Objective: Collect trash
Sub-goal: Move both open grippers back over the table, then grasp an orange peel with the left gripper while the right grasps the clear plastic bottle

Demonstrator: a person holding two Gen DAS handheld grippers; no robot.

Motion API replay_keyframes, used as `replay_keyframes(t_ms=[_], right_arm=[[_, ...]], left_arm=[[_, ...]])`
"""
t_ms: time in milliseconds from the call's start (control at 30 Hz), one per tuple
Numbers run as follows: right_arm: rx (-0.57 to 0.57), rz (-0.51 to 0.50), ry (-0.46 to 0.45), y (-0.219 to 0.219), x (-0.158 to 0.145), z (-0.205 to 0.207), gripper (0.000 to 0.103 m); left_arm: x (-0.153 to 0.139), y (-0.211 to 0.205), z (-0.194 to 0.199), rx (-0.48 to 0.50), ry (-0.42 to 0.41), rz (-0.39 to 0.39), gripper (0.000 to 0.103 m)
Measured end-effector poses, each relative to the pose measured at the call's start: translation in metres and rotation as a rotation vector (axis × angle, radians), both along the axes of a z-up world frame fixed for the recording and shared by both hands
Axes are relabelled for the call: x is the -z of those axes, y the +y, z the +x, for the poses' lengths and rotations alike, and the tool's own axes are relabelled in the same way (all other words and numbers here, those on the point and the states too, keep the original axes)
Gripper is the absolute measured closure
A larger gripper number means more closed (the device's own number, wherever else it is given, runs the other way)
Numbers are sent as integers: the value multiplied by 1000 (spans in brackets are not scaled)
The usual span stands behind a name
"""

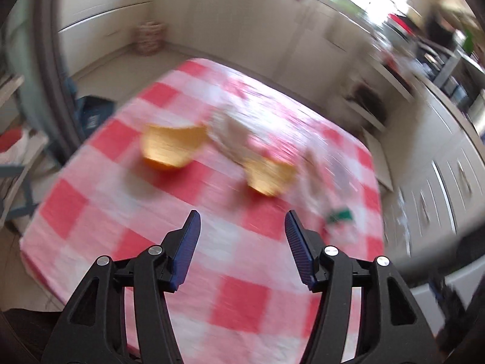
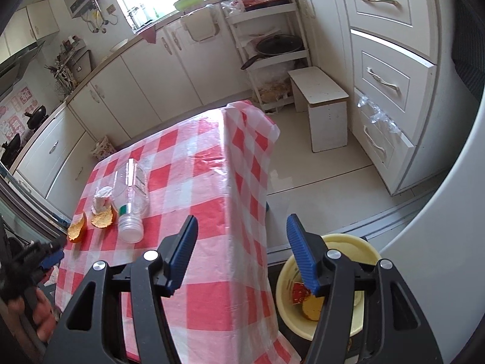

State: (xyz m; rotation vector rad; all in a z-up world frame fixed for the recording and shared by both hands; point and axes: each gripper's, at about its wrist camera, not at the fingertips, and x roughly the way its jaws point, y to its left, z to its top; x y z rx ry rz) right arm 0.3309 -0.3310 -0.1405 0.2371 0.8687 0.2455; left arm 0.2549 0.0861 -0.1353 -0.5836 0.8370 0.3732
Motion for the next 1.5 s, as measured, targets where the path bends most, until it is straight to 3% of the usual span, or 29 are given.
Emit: replay_keyframes(t_ms=[100,233,500,700,733,867,933,1200,1367,1400,1433,1500], right_arm=[[-31,-6,-10,19,-3,0,44],[-74,-21,-15,45,-4,2,44],[-154,-61,-4,98,4,14,42],[-218,-92,-9,132,9,19,41],[-224,-99,-13,136,9,19,40],[-254,-143,-15,155,16,28,38],[-265,-151,4,161,22,35,38],[-315,-167,56,191,40,50,32],[-327,-256,58,216,54,52,32],[-328,-266,66,219,58,53,37],[-330,-272,76,220,62,53,55],[-340,-272,95,219,67,51,62]], left_arm=[[6,42,8,-105,21,-4,47],[22,75,30,-149,65,22,47],[58,89,63,-121,144,67,47],[67,94,75,-92,151,93,47],[67,94,78,-82,151,99,49],[68,93,86,-38,147,100,80],[66,88,92,-3,145,108,86],[55,61,89,126,124,73,93],[48,47,66,175,120,37,94],[47,44,58,185,119,30,94],[46,43,52,190,118,25,94],[46,39,39,196,117,9,94]])
